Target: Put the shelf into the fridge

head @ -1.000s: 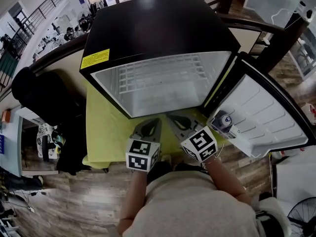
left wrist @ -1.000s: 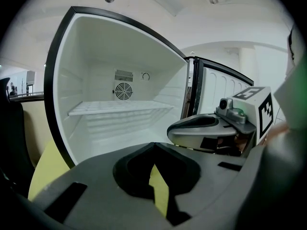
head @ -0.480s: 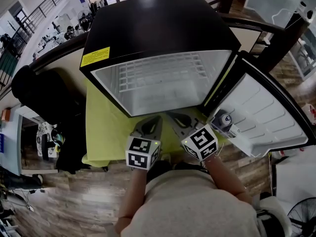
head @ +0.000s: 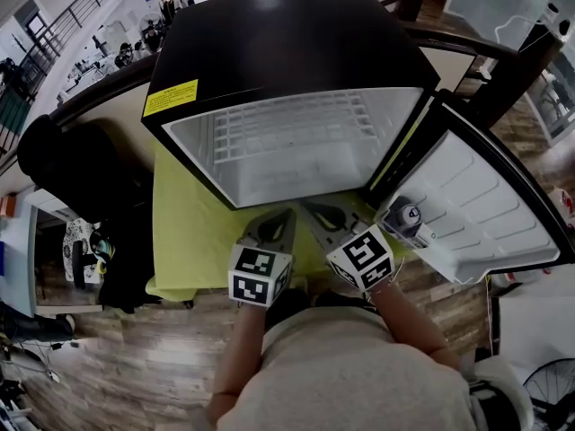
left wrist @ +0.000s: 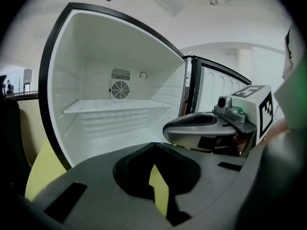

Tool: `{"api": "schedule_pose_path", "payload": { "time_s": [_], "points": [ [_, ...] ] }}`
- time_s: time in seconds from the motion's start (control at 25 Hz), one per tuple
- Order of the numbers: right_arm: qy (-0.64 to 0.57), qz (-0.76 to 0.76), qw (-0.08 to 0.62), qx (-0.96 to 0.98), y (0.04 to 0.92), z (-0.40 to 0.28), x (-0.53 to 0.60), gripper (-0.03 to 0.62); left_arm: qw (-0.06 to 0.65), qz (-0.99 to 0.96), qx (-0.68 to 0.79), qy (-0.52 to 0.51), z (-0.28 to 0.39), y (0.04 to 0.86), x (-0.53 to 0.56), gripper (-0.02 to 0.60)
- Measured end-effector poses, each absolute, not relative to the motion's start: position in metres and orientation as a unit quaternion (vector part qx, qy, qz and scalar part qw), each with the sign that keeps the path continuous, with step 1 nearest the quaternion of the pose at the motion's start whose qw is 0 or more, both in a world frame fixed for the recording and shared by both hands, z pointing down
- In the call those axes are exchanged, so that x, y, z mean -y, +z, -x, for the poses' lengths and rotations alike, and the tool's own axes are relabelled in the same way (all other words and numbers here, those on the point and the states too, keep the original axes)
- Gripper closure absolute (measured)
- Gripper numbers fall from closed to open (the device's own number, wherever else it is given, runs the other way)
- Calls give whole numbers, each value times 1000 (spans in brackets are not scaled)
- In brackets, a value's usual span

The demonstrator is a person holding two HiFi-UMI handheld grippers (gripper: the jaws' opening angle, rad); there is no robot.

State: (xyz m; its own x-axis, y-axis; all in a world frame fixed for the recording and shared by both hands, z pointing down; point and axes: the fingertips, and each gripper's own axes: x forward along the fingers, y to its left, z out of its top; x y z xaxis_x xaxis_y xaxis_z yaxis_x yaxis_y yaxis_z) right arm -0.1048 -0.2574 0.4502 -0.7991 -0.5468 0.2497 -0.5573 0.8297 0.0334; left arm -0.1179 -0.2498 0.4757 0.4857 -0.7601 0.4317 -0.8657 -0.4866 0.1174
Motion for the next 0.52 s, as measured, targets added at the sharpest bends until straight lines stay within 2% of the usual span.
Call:
{"api": "schedule_pose_path", "payload": {
  "time_s": [0.52],
  "points": [
    [33, -291, 141, 946, 464, 104, 252, 585, 173, -844, 481, 162, 122, 481, 249, 566]
  ]
}}
